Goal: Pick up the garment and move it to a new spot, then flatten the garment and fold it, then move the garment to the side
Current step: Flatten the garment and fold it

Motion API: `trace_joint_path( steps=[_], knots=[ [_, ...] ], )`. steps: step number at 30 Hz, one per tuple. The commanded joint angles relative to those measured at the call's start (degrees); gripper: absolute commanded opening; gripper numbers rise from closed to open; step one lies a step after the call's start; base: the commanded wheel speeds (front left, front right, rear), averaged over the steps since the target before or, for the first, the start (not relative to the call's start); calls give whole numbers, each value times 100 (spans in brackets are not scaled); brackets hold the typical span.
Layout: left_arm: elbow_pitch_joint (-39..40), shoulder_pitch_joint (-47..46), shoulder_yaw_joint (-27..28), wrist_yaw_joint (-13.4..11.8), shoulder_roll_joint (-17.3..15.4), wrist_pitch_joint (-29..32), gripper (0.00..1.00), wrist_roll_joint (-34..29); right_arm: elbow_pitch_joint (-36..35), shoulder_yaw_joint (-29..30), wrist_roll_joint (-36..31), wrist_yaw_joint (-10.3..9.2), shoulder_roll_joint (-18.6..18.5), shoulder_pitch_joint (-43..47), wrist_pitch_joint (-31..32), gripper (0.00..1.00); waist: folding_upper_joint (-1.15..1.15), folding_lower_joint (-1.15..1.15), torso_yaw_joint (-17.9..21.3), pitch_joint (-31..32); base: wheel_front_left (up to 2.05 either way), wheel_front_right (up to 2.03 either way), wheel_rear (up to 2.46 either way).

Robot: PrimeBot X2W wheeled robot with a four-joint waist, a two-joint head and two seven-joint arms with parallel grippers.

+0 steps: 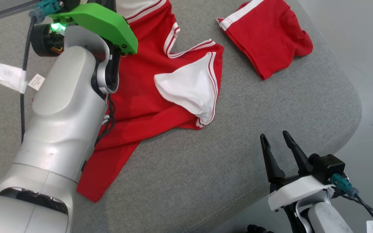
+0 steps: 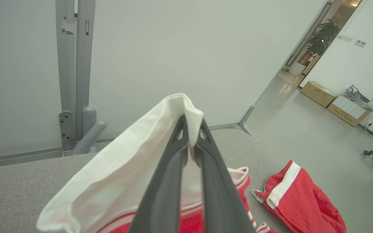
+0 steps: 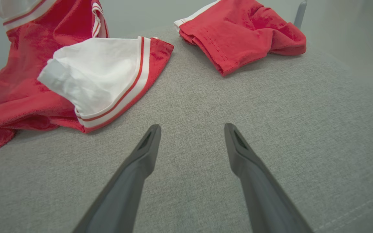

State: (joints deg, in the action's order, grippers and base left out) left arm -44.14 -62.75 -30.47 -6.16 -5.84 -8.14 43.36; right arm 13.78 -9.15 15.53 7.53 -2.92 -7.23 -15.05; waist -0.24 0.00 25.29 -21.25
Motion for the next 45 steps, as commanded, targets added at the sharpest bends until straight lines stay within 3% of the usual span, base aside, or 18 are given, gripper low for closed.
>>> trace_joint_path(
  steps=[1,9,18,24,36,45],
  knots=[
    [-210,68,-21,76,27,-118,100,25,20,34,6,-10,1,-53,-18,100,24,0,84,-103,0,0,0],
    [-707,233,-224,305,191,-501,100,-62,-2,248,-221,-10,-2,-51,-18,100,24,0,-317,84,0,0,0],
    [-90,1599,-413,548,260,-658,100,270,-25,536,-482,-9,-3,220,-18,100,24,0,-818,567,0,0,0],
    [704,2905,-390,275,-186,-612,100,424,-60,712,-585,-9,-1,444,-18,100,24,0,-1008,824,0,0,0],
    [2833,4929,-139,-671,-1114,24,100,858,-79,735,-667,-9,-1,623,-18,100,24,0,-1341,975,0,0,0],
    [3044,4962,23,-563,-1134,562,100,1402,-40,660,-681,-10,-1,499,-18,100,24,0,-1374,961,0,0,0]
  ],
)
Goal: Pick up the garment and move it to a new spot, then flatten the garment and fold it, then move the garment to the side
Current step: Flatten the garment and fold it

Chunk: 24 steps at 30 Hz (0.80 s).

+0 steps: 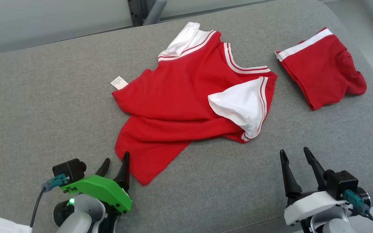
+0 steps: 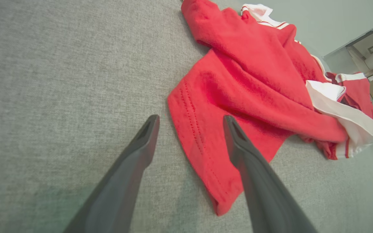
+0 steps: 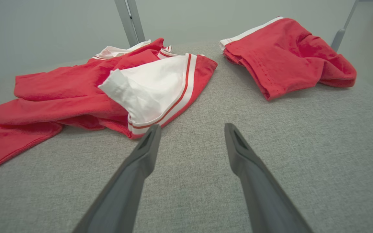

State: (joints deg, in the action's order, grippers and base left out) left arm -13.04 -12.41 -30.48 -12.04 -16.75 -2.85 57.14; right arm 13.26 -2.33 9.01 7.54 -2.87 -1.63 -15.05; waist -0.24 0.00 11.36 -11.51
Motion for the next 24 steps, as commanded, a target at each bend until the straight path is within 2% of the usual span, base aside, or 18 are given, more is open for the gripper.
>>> trace_joint_path(
  steps=[1,7,8,13,14,15,20,21,24],
  knots=[
    [-135,-113,20,21,-58,63,100,19,12,-42,-28,-10,-5,-72,-18,100,24,0,42,-27,0,0,0],
    [-416,-242,-28,188,14,285,100,186,13,-37,-1,-10,-6,-76,-18,100,24,0,154,-81,0,0,0],
    [-512,-294,-94,286,30,372,100,190,18,-29,-1,-10,-6,-59,-18,100,24,0,182,-92,0,0,0],
    [-786,-399,-167,376,58,356,100,120,24,-42,12,-11,-5,-61,-18,100,24,0,215,-107,0,0,0],
    [-829,-418,-215,468,61,374,0,126,25,-50,16,-10,-5,-64,-18,100,24,0,219,-105,0,0,0],
    [-869,-427,-323,564,19,448,0,58,28,-58,21,-10,-5,-59,-18,100,24,0,221,-98,0,0,0],
    [-708,-327,-350,652,-352,336,0,-166,24,-18,9,-11,-6,12,-18,100,24,0,194,-34,0,0,0],
    [-527,-182,-351,684,-605,477,0,-147,13,20,-14,-10,-5,53,-18,100,24,0,146,-13,0,0,0],
    [-147,42,-249,691,-1074,801,0,23,20,51,-30,-11,-5,111,-18,100,24,0,46,6,0,0,0]
  ],
)
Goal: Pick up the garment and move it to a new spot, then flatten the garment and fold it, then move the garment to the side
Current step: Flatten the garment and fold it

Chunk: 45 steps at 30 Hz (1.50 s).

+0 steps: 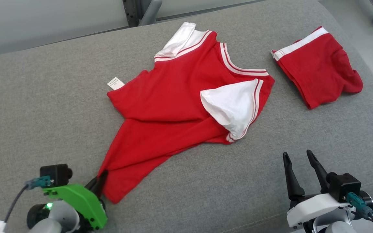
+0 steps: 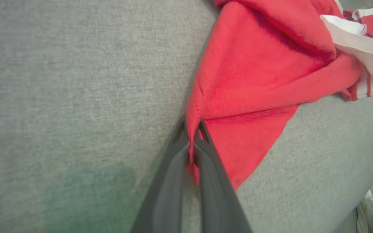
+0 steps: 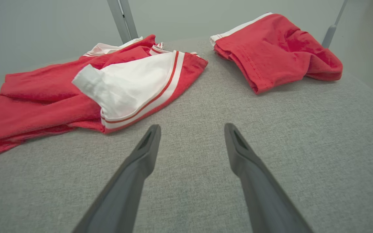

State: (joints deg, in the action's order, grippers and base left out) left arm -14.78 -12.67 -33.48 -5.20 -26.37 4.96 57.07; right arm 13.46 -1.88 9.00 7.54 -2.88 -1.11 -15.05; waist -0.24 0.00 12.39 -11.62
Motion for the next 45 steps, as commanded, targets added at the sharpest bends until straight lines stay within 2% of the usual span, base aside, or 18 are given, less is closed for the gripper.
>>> trace_joint_path(
  steps=[1,7,9,13,14,15,20,23,25,30,34,37,42,45],
  knots=[
    [152,144,106,0,-275,127,0,99,6,10,-28,-11,-5,69,-18,100,24,0,-90,20,0,0,0],
    [773,482,451,54,-1046,730,0,632,34,-62,9,-10,-6,18,-18,100,24,0,-256,45,0,0,0],
    [894,556,567,41,-1230,854,0,753,43,-72,11,-11,-6,-19,-18,100,24,0,-278,55,0,0,0],
    [947,709,751,-155,-1419,841,0,859,61,-105,15,-11,-6,-54,-18,100,24,0,-265,69,0,0,0],
    [967,746,761,-187,-1446,794,44,814,63,-114,18,-10,-6,-53,-18,100,24,0,-247,73,0,0,0],
    [995,801,774,-217,-1459,753,100,792,63,-116,29,-10,-6,-49,-18,100,24,0,-225,76,0,0,0],
    [1278,1133,938,-469,-1460,378,100,727,56,-104,49,-11,-6,8,-18,100,24,0,-84,79,0,0,0],
    [1416,1312,1233,-864,-1560,-10,100,587,28,-74,59,-10,-5,18,-18,100,24,0,-30,48,0,0,0],
    [1594,1330,1390,-1086,-1514,-247,100,504,14,-59,53,-10,-3,9,-18,100,24,0,-15,13,0,0,0],
    [2056,1019,1441,-1300,-1381,-425,100,365,10,-88,76,-10,-4,-94,-18,100,24,0,33,-84,0,0,0],
    [2360,421,936,-1212,-1048,-147,100,136,0,-136,144,-10,-5,-194,-18,100,24,0,96,-221,0,0,0],
    [2226,-185,408,-1075,-645,167,100,-2,12,-192,195,-10,-4,-263,-18,100,24,0,179,-316,0,0,0],
    [1437,-1018,-134,-779,115,535,100,32,27,-262,281,-10,-2,-351,-18,100,24,0,388,-449,0,0,0],
    [858,-1427,-358,-607,386,703,100,-33,30,-300,322,-10,-6,-391,-18,100,24,0,520,-504,0,0,0]
  ],
)
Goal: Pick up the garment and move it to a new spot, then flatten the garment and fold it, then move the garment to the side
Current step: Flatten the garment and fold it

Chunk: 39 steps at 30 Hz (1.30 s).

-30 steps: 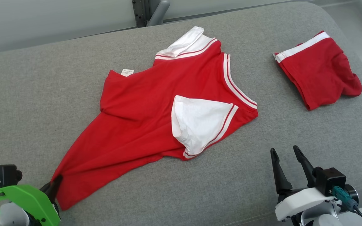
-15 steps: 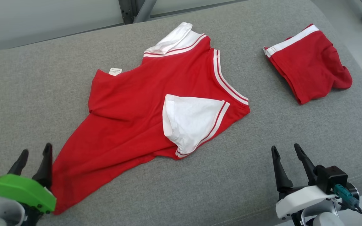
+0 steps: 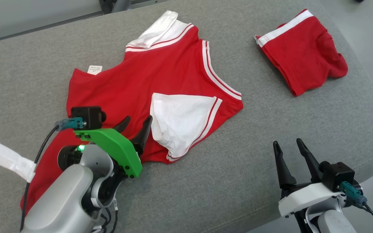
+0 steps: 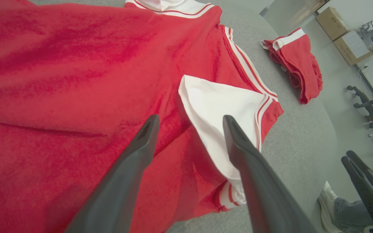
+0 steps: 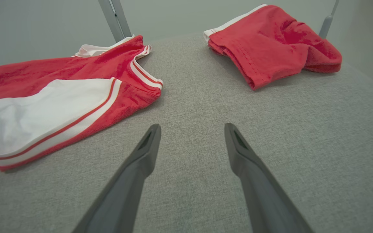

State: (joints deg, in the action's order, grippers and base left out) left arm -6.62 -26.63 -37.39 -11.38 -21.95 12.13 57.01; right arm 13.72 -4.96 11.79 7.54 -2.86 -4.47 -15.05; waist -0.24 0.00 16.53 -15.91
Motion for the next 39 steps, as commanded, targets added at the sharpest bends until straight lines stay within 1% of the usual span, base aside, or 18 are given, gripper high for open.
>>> trace_joint_path(
  steps=[1,4,8,10,17,18,19,20,21,25,26,29,31,36,39],
  knots=[
    [-146,-162,-38,57,-22,18,100,-104,7,17,48,-11,-7,-66,-18,100,24,0,150,-88,0,0,0],
    [-623,-391,-80,215,224,147,100,54,11,28,70,-10,-5,-69,-18,100,24,0,270,-100,0,0,0],
    [-1198,-641,-130,367,238,237,100,35,31,32,67,-10,-3,-32,-18,100,24,0,382,-75,0,0,0],
    [-1406,-692,-142,450,337,234,100,105,37,54,81,-11,-5,-19,-18,100,24,0,416,-53,0,0,0],
    [-1803,-740,-173,733,551,259,100,266,44,69,34,-10,-4,28,-18,100,24,0,439,41,0,0,0],
    [-1835,-728,-193,769,577,255,87,279,43,75,23,-10,-5,32,-18,100,24,0,435,54,0,0,0],
    [-1862,-717,-208,807,597,236,62,277,39,82,9,-10,-5,40,-18,100,24,0,430,65,0,0,0],
    [-1874,-713,-213,834,624,207,30,280,32,91,0,-10,-5,48,-18,100,24,0,420,73,0,0,0],
    [-1872,-722,-217,869,637,143,0,255,23,102,-10,-10,-5,53,-18,100,24,0,409,80,0,0,0],
    [-1742,-834,-334,1007,713,-121,0,41,-6,127,-54,-10,-4,71,-18,100,24,0,354,100,0,0,0],
    [-1742,-834,-334,1007,713,-121,0,41,-6,127,-54,-10,-4,71,-18,100,24,0,354,100,0,0,0],
    [-1414,-792,-476,1132,911,-194,0,22,-19,155,-80,-10,-6,81,-18,100,24,0,301,113,0,0,0],
    [-1119,-759,-644,1194,965,-170,0,-102,-25,187,-93,-10,-5,100,-18,100,24,0,260,121,0,0,0],
    [-465,-503,-1222,1177,1311,-73,0,-342,-31,201,-104,-10,-7,105,-18,100,24,0,190,123,0,0,0],
    [-418,-403,-1490,1121,1484,-126,0,-505,-15,176,-93,-10,-5,50,-18,100,24,0,192,102,0,0,0]
  ],
)
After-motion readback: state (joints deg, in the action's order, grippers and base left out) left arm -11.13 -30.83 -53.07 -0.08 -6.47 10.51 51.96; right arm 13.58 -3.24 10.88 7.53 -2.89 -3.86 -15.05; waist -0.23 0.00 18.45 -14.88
